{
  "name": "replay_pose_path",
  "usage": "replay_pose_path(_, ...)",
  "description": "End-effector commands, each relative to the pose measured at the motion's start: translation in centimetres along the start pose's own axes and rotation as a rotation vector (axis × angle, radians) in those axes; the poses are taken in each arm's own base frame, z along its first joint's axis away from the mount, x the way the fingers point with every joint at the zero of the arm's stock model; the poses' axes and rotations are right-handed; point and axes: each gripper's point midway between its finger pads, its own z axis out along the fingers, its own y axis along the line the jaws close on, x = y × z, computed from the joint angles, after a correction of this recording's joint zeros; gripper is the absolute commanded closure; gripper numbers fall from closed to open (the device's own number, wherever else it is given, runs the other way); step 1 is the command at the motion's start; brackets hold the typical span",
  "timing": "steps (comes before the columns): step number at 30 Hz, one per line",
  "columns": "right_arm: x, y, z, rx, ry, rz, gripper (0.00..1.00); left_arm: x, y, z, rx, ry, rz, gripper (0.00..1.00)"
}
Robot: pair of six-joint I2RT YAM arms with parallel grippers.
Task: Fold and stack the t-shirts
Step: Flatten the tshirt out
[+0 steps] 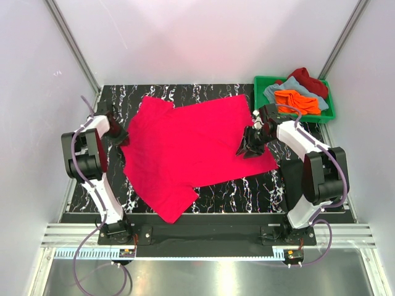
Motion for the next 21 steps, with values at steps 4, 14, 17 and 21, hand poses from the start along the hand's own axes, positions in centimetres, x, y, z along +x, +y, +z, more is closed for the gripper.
replay_pose_path(4,-2.0,0.7,-0.7,-0.005,-0.066,-0.008,0.53,-0.9,0.8,-2.8,0.008,-0.037,0.034,0.72)
replay_pose_path(14,-10.3,-0.1,1.9,0.123,-0.187,0.035,0.52,-5.9,-6.6,-7.9,0.187,-0.259,0.072,0.62)
replay_pose_path(17,-14.8,0.1,2.9,0.147,-0.278,0.066,0.52,-7.1,-7.7,-5.9,0.207,-0.239,0.050,0.63)
replay_pose_path(21,-21.8,1.7,3.1,0.132,-0.437,0.058,0.53,-7.7,-8.6,-3.3,0.220,-0.203,0.026,0.64)
